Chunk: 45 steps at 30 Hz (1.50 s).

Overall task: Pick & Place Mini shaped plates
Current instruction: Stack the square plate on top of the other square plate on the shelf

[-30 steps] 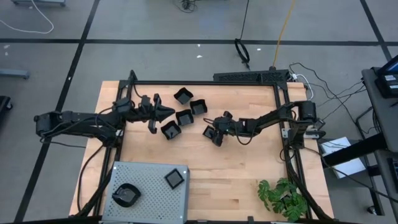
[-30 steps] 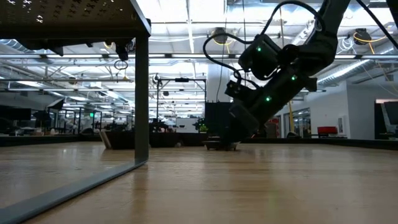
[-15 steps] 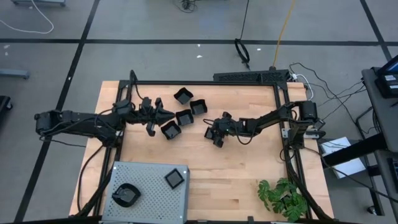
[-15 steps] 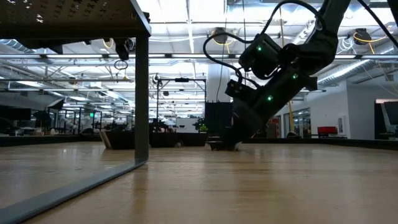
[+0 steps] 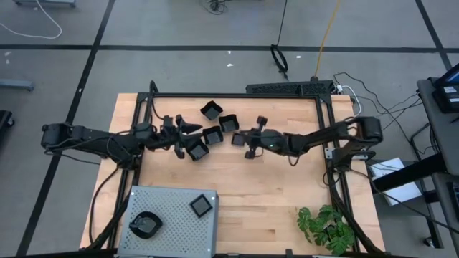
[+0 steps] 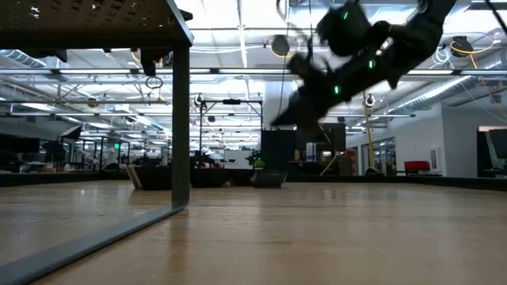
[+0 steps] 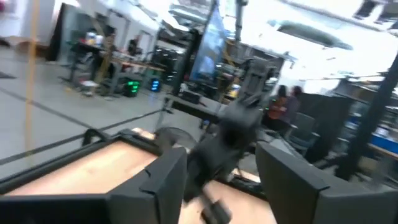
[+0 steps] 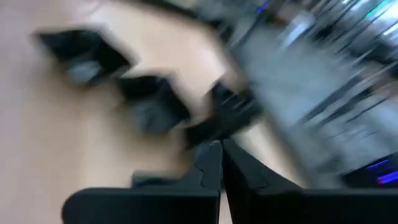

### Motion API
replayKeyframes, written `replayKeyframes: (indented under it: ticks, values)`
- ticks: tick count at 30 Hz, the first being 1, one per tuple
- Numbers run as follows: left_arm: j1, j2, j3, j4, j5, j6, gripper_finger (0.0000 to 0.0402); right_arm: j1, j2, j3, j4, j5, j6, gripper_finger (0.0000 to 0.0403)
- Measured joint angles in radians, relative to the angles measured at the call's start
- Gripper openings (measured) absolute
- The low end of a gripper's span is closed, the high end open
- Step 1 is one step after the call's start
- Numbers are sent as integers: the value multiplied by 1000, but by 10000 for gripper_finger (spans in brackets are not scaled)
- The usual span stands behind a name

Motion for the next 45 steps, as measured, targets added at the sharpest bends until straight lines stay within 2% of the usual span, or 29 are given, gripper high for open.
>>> replayKeyframes:
  ticks: [2, 5, 7, 9, 11, 15, 17, 19, 22, 26, 29, 33, 41, 45]
  values:
    - [-6, 9, 3, -15, -33, -11, 210, 13, -44, 1, 50, 71, -106, 1]
    - [-6, 50, 21, -41, -46, -18, 222, 29, -95, 1, 103, 93, -193, 0]
    - [-6, 95, 44, -35, -46, -25, 224, 32, -123, 1, 91, 93, -173, 3]
    - [-6, 134, 58, -37, -47, -25, 223, 24, -146, 1, 50, 92, -54, 8]
    - [-6, 174, 79, -38, -47, -6, 220, 0, -154, 1, -3, 31, 65, 19]
    - [5, 224, 111, -37, -47, 51, 217, -76, -135, 6, -149, -216, 237, 65]
    - [14, 234, 120, -38, -47, 66, 216, -122, -101, 30, -225, -301, 326, 96]
    - [19, 241, 127, -37, -47, 69, 216, -155, -67, 31, -297, -319, 391, 128]
    - [25, 241, 129, -45, -47, 70, 218, -162, -1, 38, -292, -319, 421, 166]
    - [25, 242, 129, -60, -47, 73, 220, -122, 75, 39, -177, -323, 333, 185]
    - [25, 241, 129, -65, -46, 67, 218, -90, 121, 39, -70, -323, 255, 180]
    - [25, 241, 129, -67, -46, 62, 210, -86, 172, 46, -34, -320, 220, 150]
    - [22, 241, 128, -70, -45, 40, 196, -118, 212, 54, 2, -322, 233, 14]
    - [21, 241, 128, -79, -43, 40, 193, -137, 212, 54, -24, -321, 232, 12]
